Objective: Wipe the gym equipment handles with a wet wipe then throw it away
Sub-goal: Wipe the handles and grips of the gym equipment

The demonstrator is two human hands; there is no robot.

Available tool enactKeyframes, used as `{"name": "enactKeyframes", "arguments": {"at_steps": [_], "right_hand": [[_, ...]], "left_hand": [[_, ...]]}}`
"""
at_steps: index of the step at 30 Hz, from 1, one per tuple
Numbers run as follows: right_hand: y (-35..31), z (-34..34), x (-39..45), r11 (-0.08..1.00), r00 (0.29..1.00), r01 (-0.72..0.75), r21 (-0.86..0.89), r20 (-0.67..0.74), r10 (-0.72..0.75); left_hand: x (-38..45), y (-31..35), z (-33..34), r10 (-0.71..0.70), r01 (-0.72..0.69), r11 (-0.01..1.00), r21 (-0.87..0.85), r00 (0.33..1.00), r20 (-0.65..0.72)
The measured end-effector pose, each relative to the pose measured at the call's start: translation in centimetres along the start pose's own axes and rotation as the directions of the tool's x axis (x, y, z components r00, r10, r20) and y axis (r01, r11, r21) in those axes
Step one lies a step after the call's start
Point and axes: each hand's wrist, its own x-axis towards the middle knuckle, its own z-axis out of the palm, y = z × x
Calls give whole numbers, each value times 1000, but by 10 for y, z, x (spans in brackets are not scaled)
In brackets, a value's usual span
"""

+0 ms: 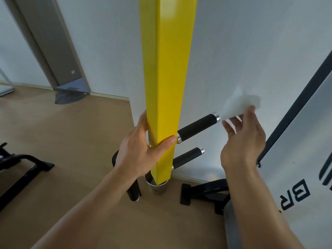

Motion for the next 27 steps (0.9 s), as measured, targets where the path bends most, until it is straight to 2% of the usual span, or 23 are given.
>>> {"name": "enactKeyframes", "arguments": {"at_steps": [1, 2, 3, 4, 5, 6, 7, 8, 10, 13, 14, 16, 18, 20, 21, 22, 23, 25, 27], "right_hand": [[2, 0, -3, 983, 988, 136, -120, 83, -126], [6, -2, -5, 920, 950, 289, -264, 197, -241], [11, -7, -4, 798, 885, 445, -406, 335, -323], [16, -14, 0, 620, 793, 598, -508, 485, -367], [21, -20, 4, 419, 671, 738, -529, 640, -373], [28, -26, 7, 246, 532, 846, -473, 778, -335], [33, -30, 8, 135, 410, 912, -387, 869, -277], [35, -33, 9, 80, 332, 943, -322, 915, -232], [34, -36, 10, 32, 253, 967, -252, 946, -202], [26, -35, 10, 46, 231, 973, -226, 960, -160], [25, -33, 12, 17, 221, 975, -221, 964, -152], [27, -29, 23, -116, 202, 969, -219, 969, -140], [27, -28, 37, -212, 249, 938, -274, 959, -137], [27, -29, 47, -237, 326, 899, -368, 924, -200], [30, -29, 48, -246, 341, 885, -395, 910, -237], [35, -28, 46, -248, 322, 888, -387, 909, -266], [43, -27, 42, -231, 270, 912, -338, 921, -280], [58, -26, 29, -134, 129, 977, -169, 957, -261], [65, -27, 25, -59, 21, 998, -36, 972, -235]], "left_hand": [[0, -1, 0, 2, -2, 1000, -6, 1000, 2], [0, -2, 0, 0, 0, 1000, -11, 1000, 4], [0, -2, -1, -2, 2, 1000, -13, 1000, 5], [0, -1, -1, -2, 2, 1000, -14, 1000, 3], [1, -1, -2, 0, 0, 1000, -16, 1000, -1], [1, 0, -2, 3, -3, 1000, -15, 1000, -7], [1, 0, -2, 5, -5, 1000, -12, 1000, -14], [0, 1, -2, 8, -8, 1000, -6, 1000, -21], [-1, 1, -1, 14, -14, 1000, 1, 999, -33], [-2, 1, 1, 20, -20, 1000, 4, 999, -46], [-2, 1, 1, 25, -24, 1000, 8, 999, -48], [-3, 0, 2, 30, -29, 999, 18, 998, -52], [-3, -2, 2, 32, -31, 999, 23, 998, -52], [-3, -2, 3, 38, -37, 999, 28, 998, -44], [-4, -3, 3, 42, -40, 999, 35, 998, -45], [-4, -3, 3, 45, -43, 998, 45, 998, -52], [-5, -3, 4, 49, -46, 997, 61, 997, -64], [-6, -3, 4, 60, -49, 994, 97, 993, -104], [-8, -3, 4, 62, -46, 993, 108, 987, -147]]}}
